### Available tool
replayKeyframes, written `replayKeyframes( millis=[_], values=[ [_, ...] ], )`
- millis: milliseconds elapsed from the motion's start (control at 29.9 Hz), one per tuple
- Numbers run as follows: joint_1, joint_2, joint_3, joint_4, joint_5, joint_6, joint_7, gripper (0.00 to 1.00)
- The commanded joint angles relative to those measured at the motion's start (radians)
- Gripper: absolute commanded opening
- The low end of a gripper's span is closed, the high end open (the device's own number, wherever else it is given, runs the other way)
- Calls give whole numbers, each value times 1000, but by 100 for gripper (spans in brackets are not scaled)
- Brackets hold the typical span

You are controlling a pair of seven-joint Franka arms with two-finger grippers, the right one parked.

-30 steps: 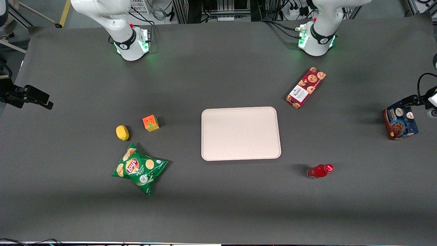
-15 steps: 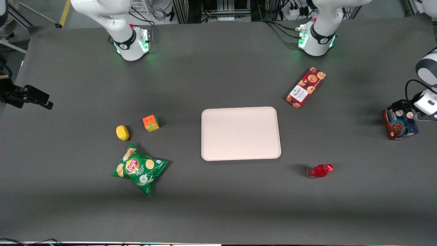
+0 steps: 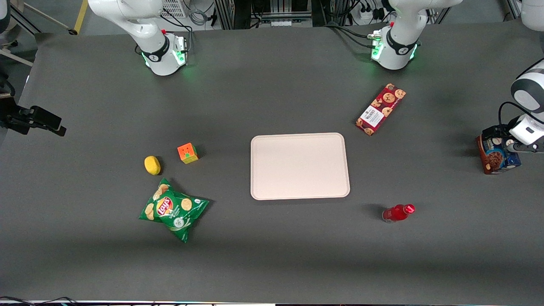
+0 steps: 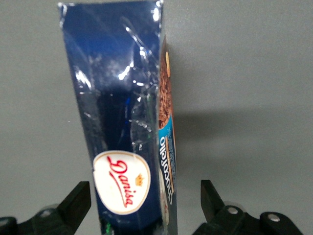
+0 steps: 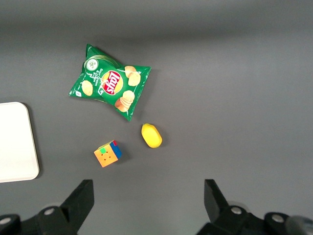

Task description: Place cookie box on tray

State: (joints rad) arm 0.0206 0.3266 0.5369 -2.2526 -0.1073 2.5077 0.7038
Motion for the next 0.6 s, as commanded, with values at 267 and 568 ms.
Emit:
replayKeyframes(
  millis=[267, 568],
  values=[
    [-1, 14, -3, 25, -57, -3, 32, 0],
    [-10, 8, -3, 73, -61, -56, 32, 0]
  ],
)
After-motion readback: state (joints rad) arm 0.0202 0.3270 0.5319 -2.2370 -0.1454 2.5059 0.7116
